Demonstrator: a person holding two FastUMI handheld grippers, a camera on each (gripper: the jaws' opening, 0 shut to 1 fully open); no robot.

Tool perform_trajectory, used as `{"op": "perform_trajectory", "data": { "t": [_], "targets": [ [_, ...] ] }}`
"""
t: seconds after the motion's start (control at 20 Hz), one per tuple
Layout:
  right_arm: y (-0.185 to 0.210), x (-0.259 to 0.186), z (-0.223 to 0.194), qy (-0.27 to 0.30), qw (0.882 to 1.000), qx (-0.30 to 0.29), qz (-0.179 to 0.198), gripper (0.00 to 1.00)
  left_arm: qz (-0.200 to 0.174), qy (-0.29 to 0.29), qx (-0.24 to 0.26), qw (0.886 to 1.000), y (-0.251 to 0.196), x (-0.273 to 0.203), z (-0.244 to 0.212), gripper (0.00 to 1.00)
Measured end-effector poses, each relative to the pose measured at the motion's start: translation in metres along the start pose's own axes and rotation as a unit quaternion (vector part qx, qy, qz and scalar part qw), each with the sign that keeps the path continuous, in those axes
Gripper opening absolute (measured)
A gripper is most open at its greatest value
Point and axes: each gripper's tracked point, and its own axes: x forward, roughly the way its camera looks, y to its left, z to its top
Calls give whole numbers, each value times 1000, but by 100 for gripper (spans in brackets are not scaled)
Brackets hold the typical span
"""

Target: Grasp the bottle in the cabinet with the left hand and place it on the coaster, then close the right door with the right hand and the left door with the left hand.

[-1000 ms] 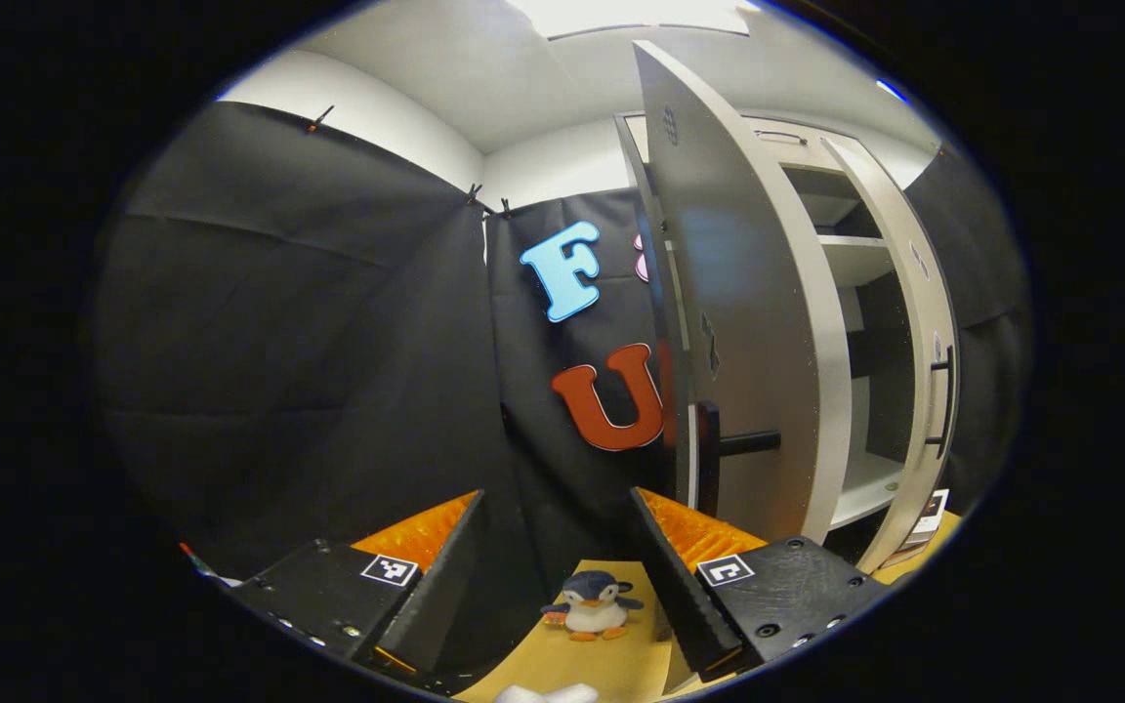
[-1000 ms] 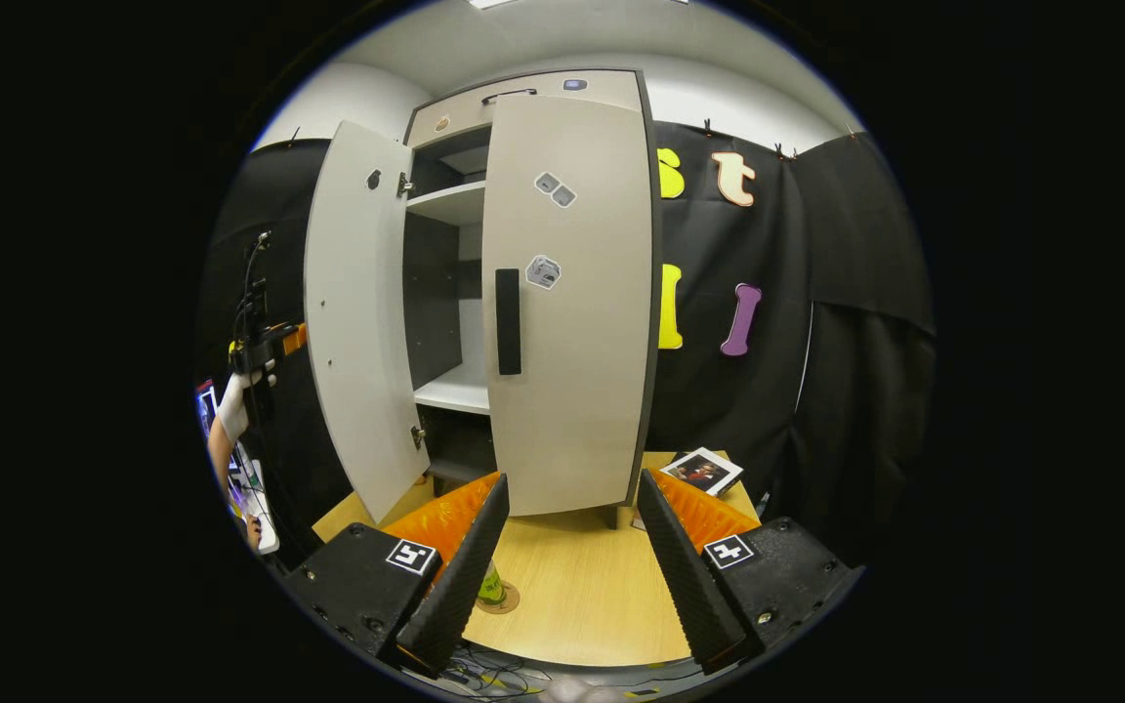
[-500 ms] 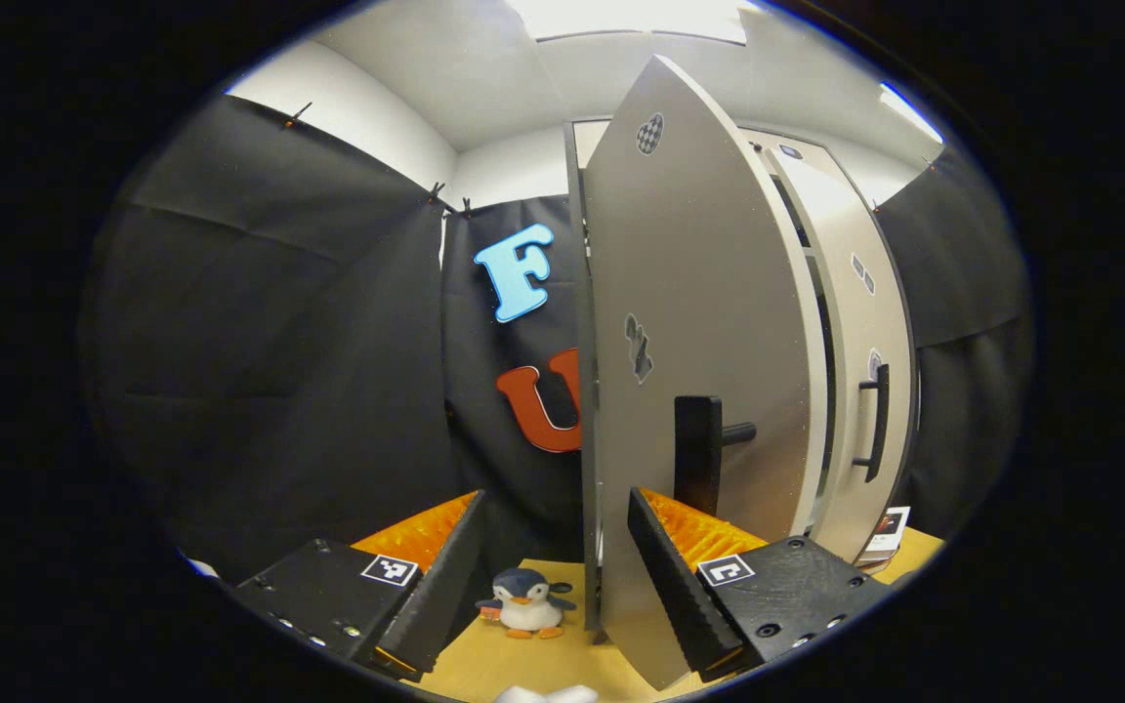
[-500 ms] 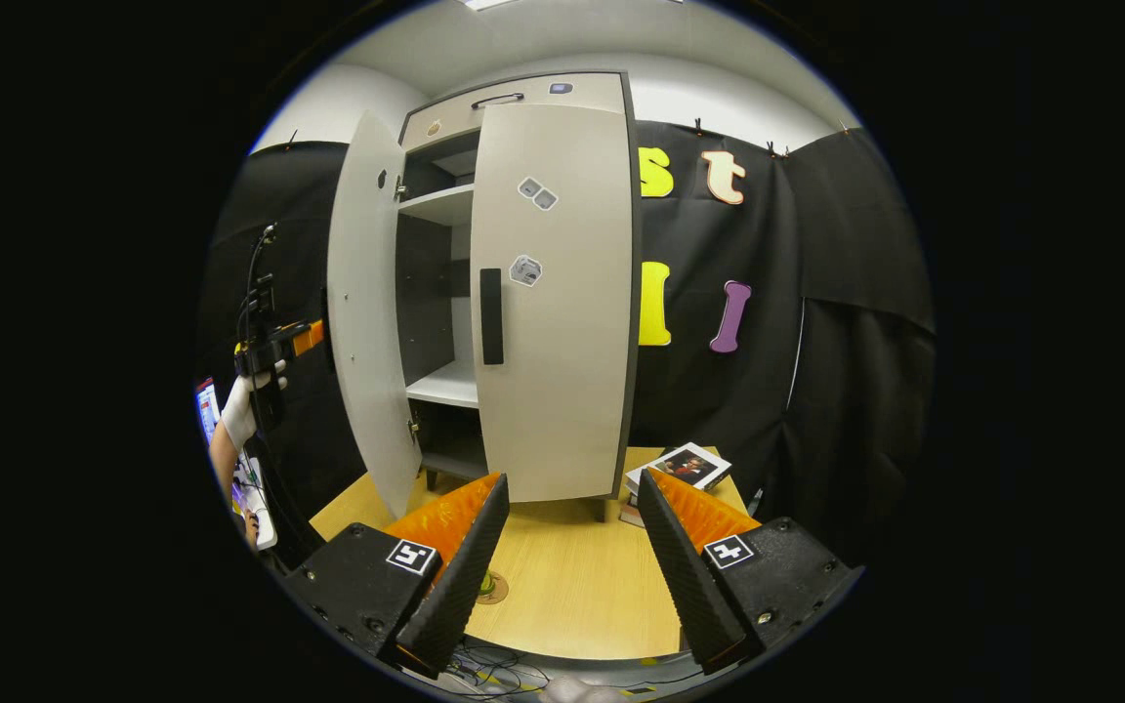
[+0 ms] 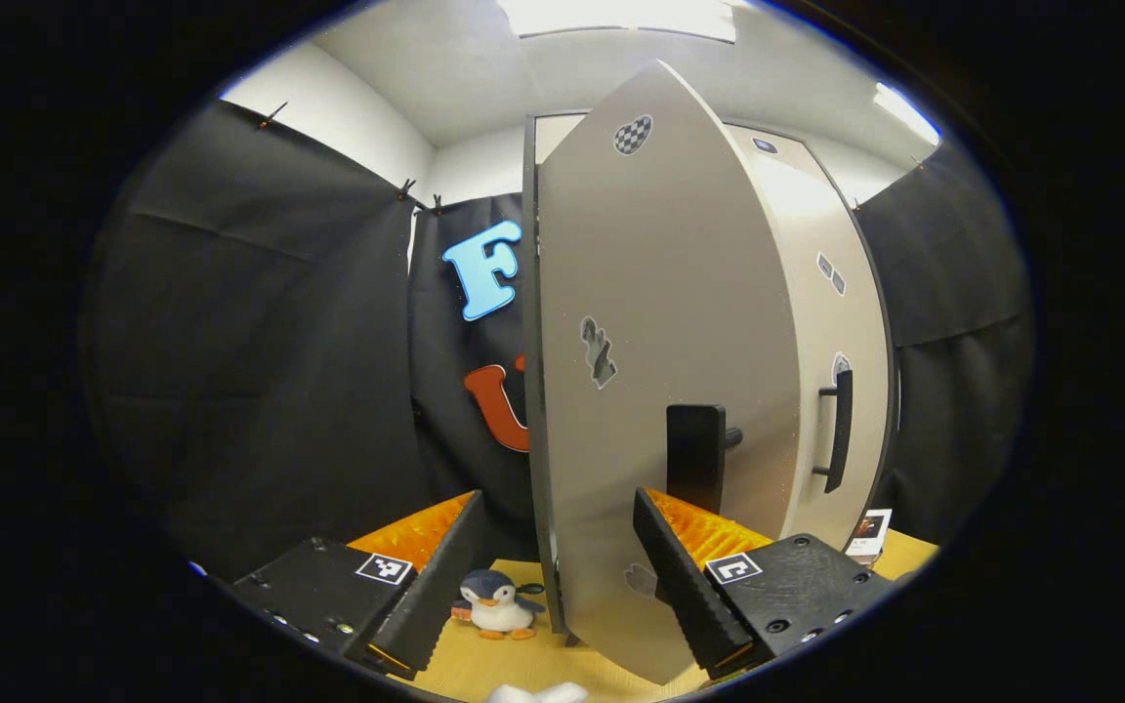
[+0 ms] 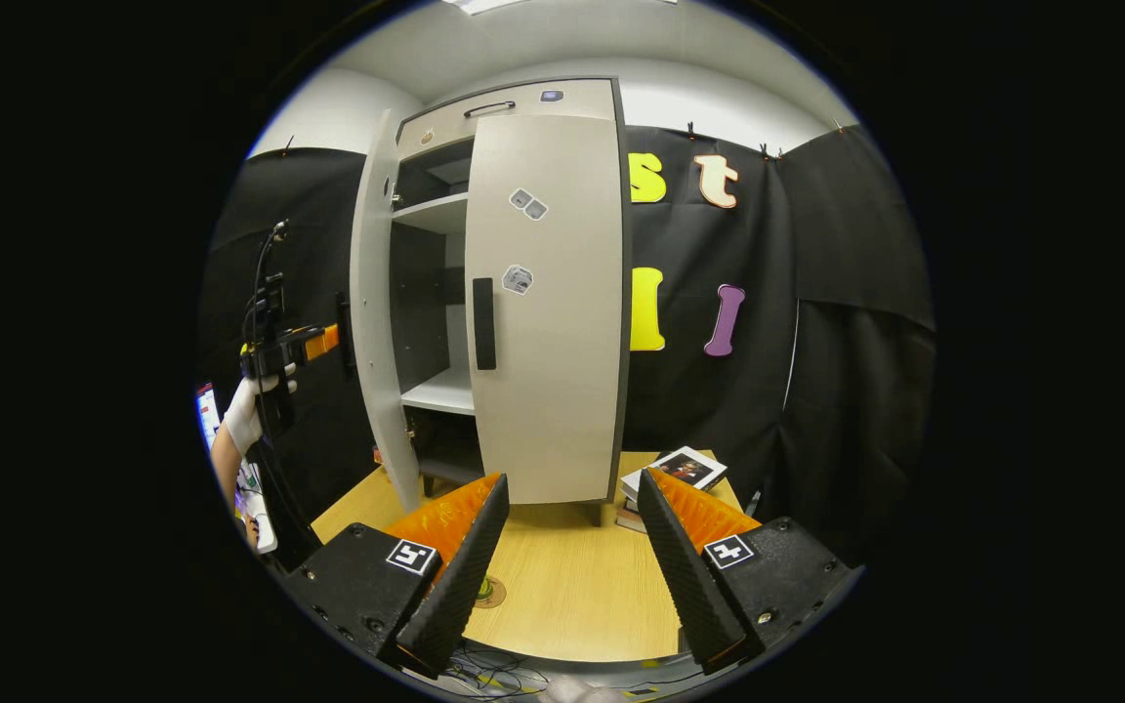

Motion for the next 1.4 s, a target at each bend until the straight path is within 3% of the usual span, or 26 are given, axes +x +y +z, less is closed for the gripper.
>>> {"op": "perform_trajectory", "data": {
  "t": [0.45, 0.7, 0.9, 1.1, 1.4],
  "targets": [
    [10, 3, 1, -10, 1000, 10, -11, 82, -35, 2, 14, 999, -33, 5, 1, 96],
    [14, 7, 6, -23, 999, 20, -30, 82, -33, -2, 16, 999, -38, -23, 3, 96],
    [18, 12, 17, -40, 998, 24, -40, 82, -57, 9, 6, 998, -52, -50, -5, 96],
    [24, 15, 23, -62, 996, 38, -52, 82, -47, 19, 3, 999, -48, -77, -23, 95],
    [35, 24, 10, -52, 997, 40, -49, 82, -23, 39, 9, 999, -39, -117, -46, 95]
  ]
}}
